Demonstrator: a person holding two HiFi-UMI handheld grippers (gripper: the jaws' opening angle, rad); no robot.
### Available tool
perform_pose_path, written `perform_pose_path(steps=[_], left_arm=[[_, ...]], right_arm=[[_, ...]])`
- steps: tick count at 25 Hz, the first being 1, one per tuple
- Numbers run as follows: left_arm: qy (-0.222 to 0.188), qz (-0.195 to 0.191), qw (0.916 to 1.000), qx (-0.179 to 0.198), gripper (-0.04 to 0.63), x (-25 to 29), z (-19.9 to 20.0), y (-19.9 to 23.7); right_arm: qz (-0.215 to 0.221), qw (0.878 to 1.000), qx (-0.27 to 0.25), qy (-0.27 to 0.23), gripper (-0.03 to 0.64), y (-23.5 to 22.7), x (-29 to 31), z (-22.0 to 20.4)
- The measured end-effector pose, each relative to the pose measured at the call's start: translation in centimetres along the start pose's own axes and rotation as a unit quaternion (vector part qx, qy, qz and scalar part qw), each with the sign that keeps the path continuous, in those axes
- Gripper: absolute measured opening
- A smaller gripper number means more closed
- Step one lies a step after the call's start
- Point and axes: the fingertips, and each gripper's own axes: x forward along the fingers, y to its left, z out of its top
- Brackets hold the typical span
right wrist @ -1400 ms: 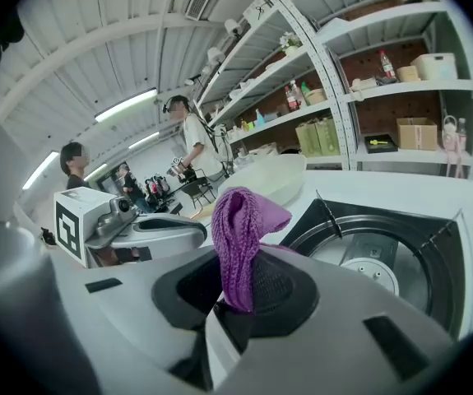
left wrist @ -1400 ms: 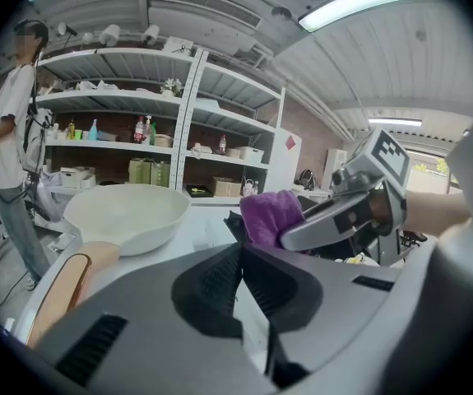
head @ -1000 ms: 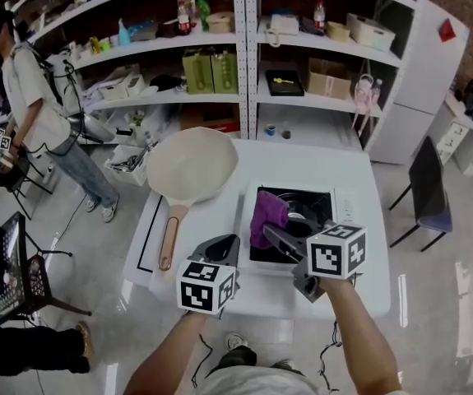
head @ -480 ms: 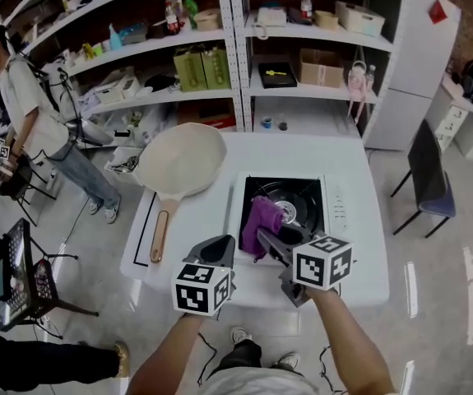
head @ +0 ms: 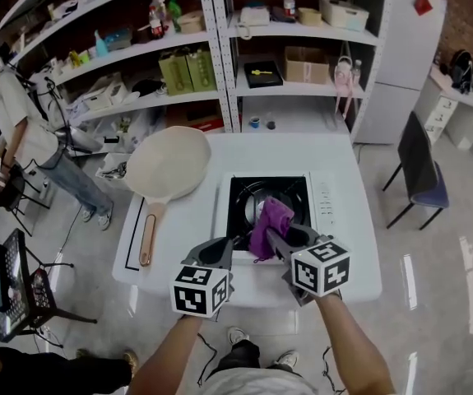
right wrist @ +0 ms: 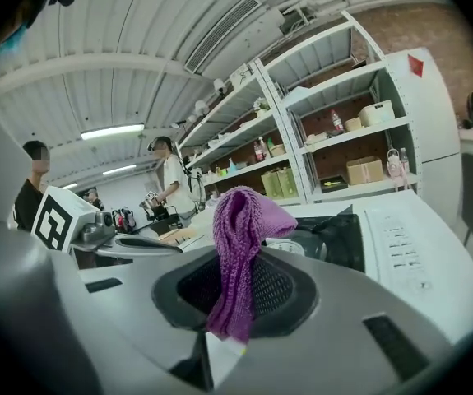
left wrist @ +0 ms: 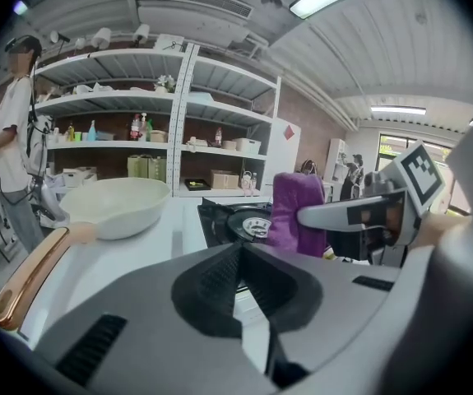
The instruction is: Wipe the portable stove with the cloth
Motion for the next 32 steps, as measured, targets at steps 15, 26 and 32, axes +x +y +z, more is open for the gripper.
perform_pose_path(steps=[15, 26, 32], left_arm=[[-0.01, -0.019, 0.9997, 0.009, 0.003, -0.2, 0.9, -2.6], [-0.039, -0.002, 0.9991, 0.013, 0.003, -2.5, 3.1, -3.9], [-0.062, 0.013, 0.9979, 0.013, 0.003, -4.6, 3.6, -4.3]], right_arm=[[-0.073, 0.997, 0.005, -0.007, 0.067, -5.0, -5.5, 0.2], [-0.064, 0.997, -0.029, -0.043, 0.067, -2.5, -9.9, 3.7], [-0.097, 0.992, -0.062, -0.059, 0.067, -2.5, -13.6, 4.5]])
